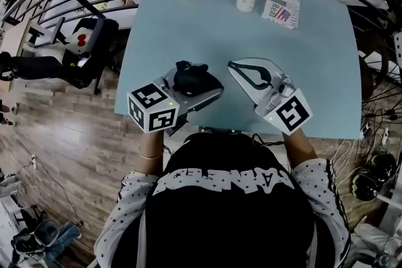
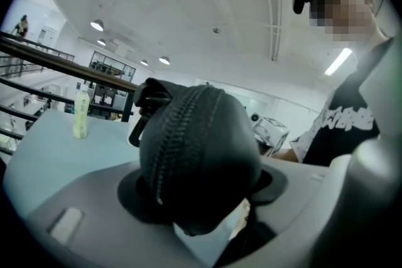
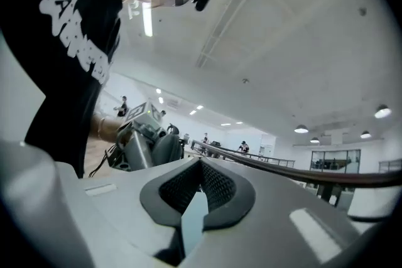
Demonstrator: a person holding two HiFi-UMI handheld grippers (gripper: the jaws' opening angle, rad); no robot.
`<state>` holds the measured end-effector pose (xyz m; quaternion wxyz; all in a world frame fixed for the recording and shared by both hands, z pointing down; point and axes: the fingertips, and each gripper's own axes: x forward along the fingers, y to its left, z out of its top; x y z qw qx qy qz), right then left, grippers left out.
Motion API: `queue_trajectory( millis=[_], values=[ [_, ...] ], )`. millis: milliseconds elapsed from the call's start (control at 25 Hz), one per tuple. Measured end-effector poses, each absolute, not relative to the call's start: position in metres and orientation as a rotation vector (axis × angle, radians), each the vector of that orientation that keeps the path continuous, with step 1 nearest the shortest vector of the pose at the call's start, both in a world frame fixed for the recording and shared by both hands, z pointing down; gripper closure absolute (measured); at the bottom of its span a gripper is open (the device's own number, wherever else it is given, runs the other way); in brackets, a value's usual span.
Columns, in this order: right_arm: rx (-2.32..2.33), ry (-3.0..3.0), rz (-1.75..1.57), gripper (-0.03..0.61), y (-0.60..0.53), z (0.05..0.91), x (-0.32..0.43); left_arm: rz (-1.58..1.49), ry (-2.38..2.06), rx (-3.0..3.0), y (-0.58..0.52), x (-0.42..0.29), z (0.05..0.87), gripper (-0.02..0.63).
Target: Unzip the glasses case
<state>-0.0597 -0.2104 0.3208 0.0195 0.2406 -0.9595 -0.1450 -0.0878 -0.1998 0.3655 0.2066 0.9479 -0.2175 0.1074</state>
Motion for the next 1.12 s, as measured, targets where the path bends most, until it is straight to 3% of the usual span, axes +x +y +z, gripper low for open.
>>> queue_trajectory(
  millis=[280, 1120],
  values=[
    [1.097, -3.11, -0.054, 0.574, -0.24, 0.312, -0.022, 0.227, -0.9, 2.714, -0.225, -0.104, 0.348, 0.614],
    [1.047, -3.081, -0.011, 0.574, -0.242, 0.317, -0.028, 0.159, -1.094, 2.734, -0.237, -0.107, 0.352, 0.614]
  ],
)
